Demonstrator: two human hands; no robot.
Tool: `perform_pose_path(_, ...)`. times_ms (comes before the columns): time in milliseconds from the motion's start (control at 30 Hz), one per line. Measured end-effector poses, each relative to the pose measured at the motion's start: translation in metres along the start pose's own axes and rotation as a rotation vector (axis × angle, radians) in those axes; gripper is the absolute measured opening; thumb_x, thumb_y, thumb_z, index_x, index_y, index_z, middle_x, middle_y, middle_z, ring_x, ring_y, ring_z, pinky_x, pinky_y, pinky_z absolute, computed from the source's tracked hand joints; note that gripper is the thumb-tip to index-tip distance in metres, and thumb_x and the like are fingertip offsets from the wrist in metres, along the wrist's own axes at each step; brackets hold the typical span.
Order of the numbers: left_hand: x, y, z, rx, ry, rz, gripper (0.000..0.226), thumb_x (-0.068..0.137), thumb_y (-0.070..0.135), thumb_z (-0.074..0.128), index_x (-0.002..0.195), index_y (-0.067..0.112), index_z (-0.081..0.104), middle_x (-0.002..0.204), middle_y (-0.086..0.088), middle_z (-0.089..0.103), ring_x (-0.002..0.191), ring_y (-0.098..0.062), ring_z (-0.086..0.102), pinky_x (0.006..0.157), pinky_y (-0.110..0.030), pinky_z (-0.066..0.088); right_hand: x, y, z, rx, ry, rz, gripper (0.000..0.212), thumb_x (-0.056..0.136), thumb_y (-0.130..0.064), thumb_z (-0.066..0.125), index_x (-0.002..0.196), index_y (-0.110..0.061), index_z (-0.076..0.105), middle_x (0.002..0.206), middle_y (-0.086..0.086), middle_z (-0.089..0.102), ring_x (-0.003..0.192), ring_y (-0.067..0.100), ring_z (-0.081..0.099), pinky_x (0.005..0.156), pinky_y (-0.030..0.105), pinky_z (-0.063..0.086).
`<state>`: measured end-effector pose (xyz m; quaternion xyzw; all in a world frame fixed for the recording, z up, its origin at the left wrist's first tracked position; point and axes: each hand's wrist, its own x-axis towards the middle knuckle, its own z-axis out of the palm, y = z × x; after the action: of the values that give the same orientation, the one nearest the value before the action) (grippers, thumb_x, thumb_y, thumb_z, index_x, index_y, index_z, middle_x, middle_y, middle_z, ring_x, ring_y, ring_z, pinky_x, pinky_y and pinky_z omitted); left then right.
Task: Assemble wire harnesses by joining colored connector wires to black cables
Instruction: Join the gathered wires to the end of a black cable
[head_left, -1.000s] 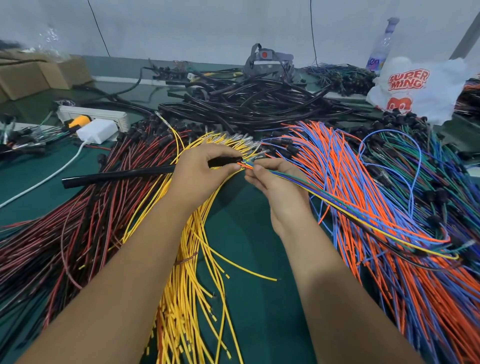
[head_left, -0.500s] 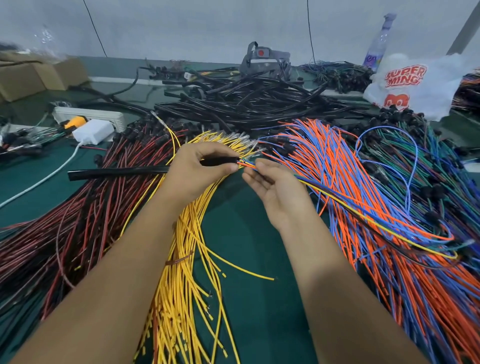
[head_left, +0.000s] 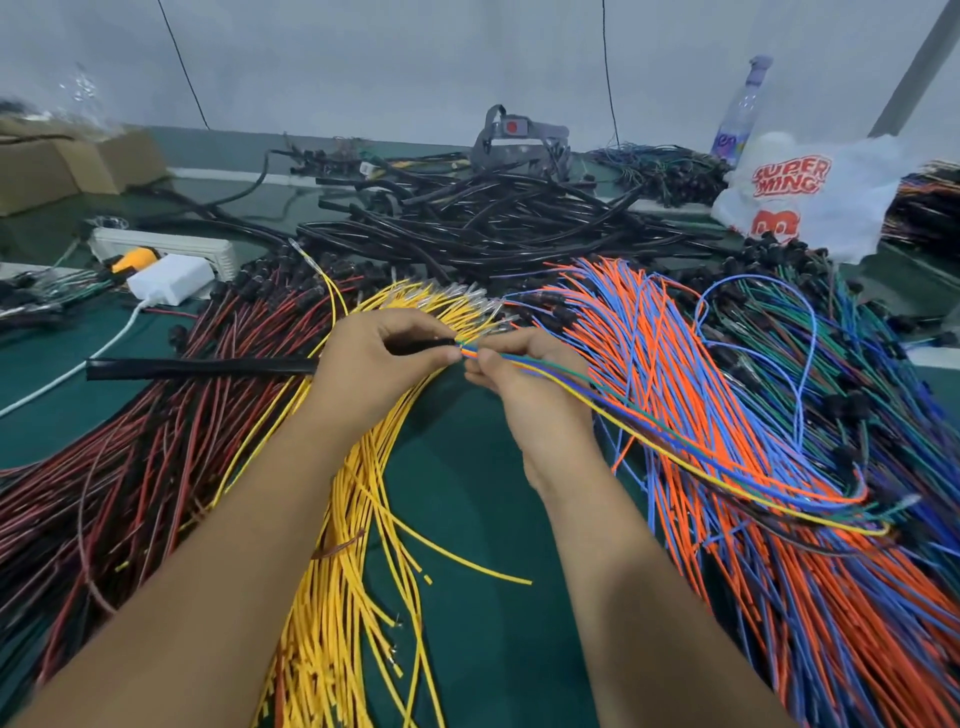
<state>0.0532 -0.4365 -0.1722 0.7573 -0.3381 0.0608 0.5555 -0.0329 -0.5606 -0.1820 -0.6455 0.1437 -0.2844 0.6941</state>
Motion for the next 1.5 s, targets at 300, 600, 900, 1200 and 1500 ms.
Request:
perform_pose_path(300, -0.0014, -0.0032, 0.0005, 0.268, -0.133, 0.081, 0.016, 0.076, 0.022, 0.080, 0.091, 0.026, 0.077, 0.086, 0.017, 0.069, 0.085, 0.001, 0.062, 0.079, -0.022, 0.049, -0.0012, -0.0009, -0.0044, -0.246, -0.016, -0.027, 0.021, 0.079, -0.005, 0.066, 0.066, -0.021, 0.067, 0.067, 0.000, 0.069, 0.068, 0.017, 0.068, 0.075, 0.040, 0.058)
perform_pose_path(600, -0.0014, -0.0030, 0.0029, 0.346, -0.167, 0.112, 0.016, 0.076, 0.026, 0.080, 0.092, 0.025, 0.077, 0.085, 0.011, 0.069, 0.082, -0.010, 0.063, 0.075, -0.037, 0.052, 0.0008, 0.0033, -0.0028, -0.192, 0.033, -0.040, 0.014, 0.079, -0.003, 0.067, 0.070, -0.013, 0.069, 0.070, 0.001, 0.067, 0.069, 0.017, 0.064, 0.071, 0.036, 0.055)
perform_pose_path(900, -0.0035, 0.0003, 0.0057, 0.441, -0.155, 0.179, 0.014, 0.083, 0.022, 0.071, 0.096, 0.025, 0.076, 0.088, 0.007, 0.070, 0.083, -0.014, 0.063, 0.073, -0.039, 0.053, -0.0024, 0.0004, 0.0013, 0.070, 0.081, 0.044, 0.011, 0.079, 0.004, 0.071, 0.073, -0.005, 0.069, 0.073, 0.010, 0.068, 0.066, 0.014, 0.066, 0.064, 0.019, 0.053)
perform_pose_path(1200, -0.0016, -0.0025, 0.0080, 0.294, -0.159, 0.084, 0.033, 0.085, 0.010, 0.068, 0.116, 0.021, 0.069, 0.103, 0.008, 0.069, 0.093, 0.003, 0.057, 0.082, -0.002, 0.039, -0.0001, -0.0038, -0.0003, 0.302, 0.061, 0.110, 0.018, 0.084, 0.007, 0.065, 0.072, -0.006, 0.065, 0.080, 0.015, 0.065, 0.075, 0.021, 0.064, 0.073, 0.025, 0.057)
perform_pose_path(1500, -0.0050, -0.0032, 0.0052, 0.406, -0.147, 0.110, 0.027, 0.086, 0.031, 0.065, 0.110, 0.044, 0.067, 0.095, 0.014, 0.072, 0.084, -0.009, 0.063, 0.071, -0.036, 0.053, 0.0005, -0.0027, -0.0019, 0.178, 0.014, 0.082, 0.017, 0.085, 0.003, 0.067, 0.074, -0.011, 0.064, 0.075, 0.007, 0.065, 0.067, 0.012, 0.063, 0.066, 0.021, 0.052)
